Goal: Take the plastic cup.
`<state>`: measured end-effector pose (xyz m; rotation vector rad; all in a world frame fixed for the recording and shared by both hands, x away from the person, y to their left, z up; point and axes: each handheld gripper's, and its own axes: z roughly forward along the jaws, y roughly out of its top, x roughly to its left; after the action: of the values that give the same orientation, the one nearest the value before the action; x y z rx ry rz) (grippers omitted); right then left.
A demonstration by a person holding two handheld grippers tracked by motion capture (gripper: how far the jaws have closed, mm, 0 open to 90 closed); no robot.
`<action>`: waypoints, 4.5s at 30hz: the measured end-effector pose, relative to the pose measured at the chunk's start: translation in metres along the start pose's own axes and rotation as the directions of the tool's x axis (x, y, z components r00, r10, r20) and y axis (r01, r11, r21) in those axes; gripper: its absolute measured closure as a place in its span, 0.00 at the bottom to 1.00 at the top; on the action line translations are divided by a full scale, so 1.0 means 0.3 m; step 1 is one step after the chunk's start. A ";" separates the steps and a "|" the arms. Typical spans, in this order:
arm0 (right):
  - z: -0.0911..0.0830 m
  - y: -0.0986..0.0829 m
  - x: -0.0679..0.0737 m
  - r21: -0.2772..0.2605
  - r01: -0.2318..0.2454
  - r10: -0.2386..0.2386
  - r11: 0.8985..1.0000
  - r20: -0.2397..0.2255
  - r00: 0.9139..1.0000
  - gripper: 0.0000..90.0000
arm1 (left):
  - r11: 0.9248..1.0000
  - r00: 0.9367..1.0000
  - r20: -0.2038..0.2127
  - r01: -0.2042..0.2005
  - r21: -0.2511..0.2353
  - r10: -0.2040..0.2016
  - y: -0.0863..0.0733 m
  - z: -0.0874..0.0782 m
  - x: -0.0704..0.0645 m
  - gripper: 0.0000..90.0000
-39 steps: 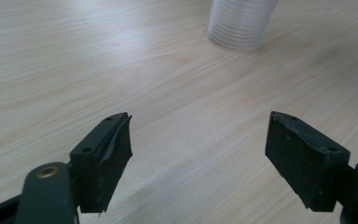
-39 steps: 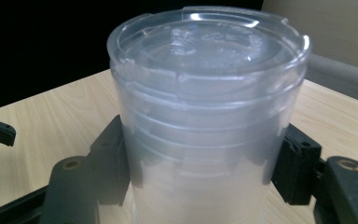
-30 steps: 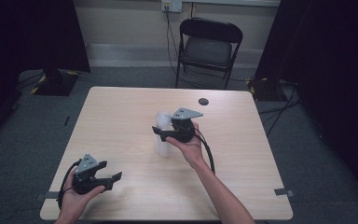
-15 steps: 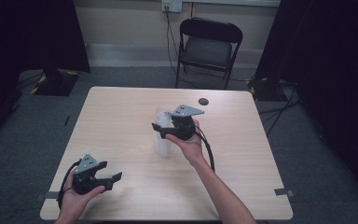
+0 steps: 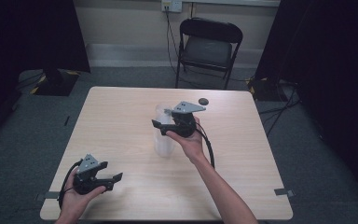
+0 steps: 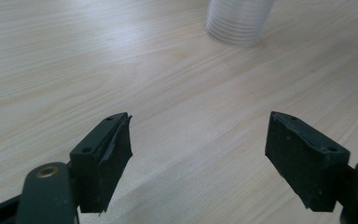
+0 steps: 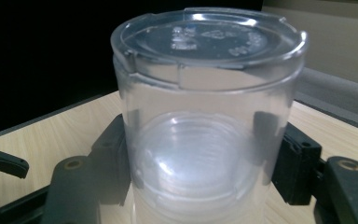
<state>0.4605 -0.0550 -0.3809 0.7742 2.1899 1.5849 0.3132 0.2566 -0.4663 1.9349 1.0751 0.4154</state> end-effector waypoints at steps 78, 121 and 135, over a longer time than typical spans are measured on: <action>-0.216 0.210 -0.015 -0.149 -0.089 0.084 0.985 -0.038 0.996 0.44 | 0.999 1.000 -0.006 0.007 -0.047 -0.007 -0.001 -0.006 0.008 0.23; -0.339 -0.060 0.055 -0.064 -0.299 0.289 0.952 -0.127 0.949 0.44 | 0.963 0.983 0.143 -0.079 -0.256 0.119 0.154 0.044 -0.128 0.38; -0.322 -0.114 0.129 -0.029 -0.348 0.333 0.937 -0.222 0.916 0.45 | 0.943 0.963 0.192 -0.126 -0.309 0.191 0.215 0.115 -0.230 0.49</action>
<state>0.3681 -0.1136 -0.3794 1.0560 2.2219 1.9849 0.3292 0.1658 -0.4260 1.7576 0.6737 0.4139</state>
